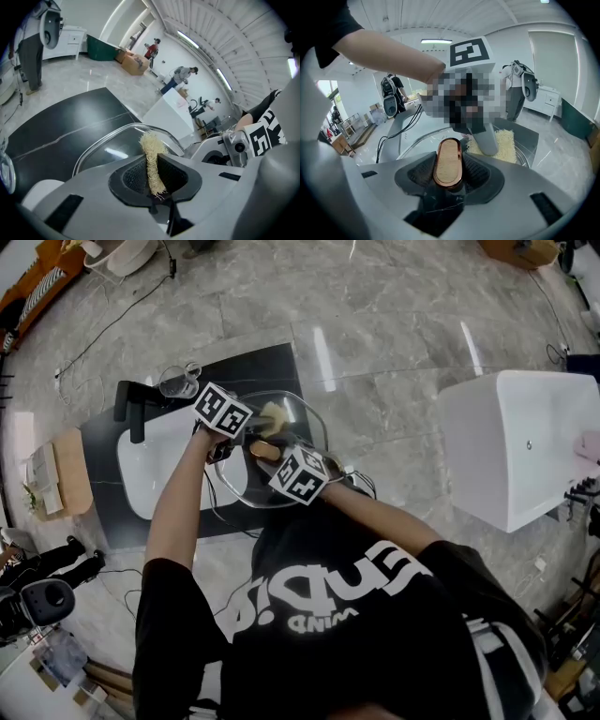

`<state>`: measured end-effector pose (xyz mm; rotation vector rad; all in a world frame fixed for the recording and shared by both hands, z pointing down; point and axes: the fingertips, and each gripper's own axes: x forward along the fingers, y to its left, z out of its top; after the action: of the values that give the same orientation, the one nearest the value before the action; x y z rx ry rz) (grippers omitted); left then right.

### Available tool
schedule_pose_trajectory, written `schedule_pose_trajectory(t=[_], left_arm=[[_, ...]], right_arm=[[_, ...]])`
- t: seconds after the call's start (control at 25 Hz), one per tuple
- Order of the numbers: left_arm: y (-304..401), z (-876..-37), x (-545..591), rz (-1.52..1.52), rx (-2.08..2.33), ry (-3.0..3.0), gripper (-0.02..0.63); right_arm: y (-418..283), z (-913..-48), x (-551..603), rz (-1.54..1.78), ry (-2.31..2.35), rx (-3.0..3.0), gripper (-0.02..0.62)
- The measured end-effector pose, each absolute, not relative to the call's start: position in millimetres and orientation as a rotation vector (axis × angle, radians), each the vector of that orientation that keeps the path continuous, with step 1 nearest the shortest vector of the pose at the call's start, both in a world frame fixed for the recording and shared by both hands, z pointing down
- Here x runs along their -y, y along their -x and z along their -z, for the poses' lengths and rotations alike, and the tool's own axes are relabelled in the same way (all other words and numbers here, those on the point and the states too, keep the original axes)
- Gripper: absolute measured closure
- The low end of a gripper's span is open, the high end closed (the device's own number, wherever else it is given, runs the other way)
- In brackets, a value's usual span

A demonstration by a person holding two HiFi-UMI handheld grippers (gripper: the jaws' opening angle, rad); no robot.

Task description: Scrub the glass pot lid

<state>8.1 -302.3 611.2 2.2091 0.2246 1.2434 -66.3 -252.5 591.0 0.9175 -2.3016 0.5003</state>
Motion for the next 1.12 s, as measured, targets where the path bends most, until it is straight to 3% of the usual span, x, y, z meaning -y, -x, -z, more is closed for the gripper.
schedule_pose_trajectory(t=[0.6,1.12], left_arm=[[23.9,-611.2,317.4,-1.126,0.078,-2.198,0.546],[95.1,-615.5,311.5,-1.049,0.384,-2.137,0.545]], right_arm=[[67.4,-590.9,251.1,-0.5,-0.906,2.304,0.419],[70.5,-598.3,250.4,-0.548,-0.849,2.294,0.419]])
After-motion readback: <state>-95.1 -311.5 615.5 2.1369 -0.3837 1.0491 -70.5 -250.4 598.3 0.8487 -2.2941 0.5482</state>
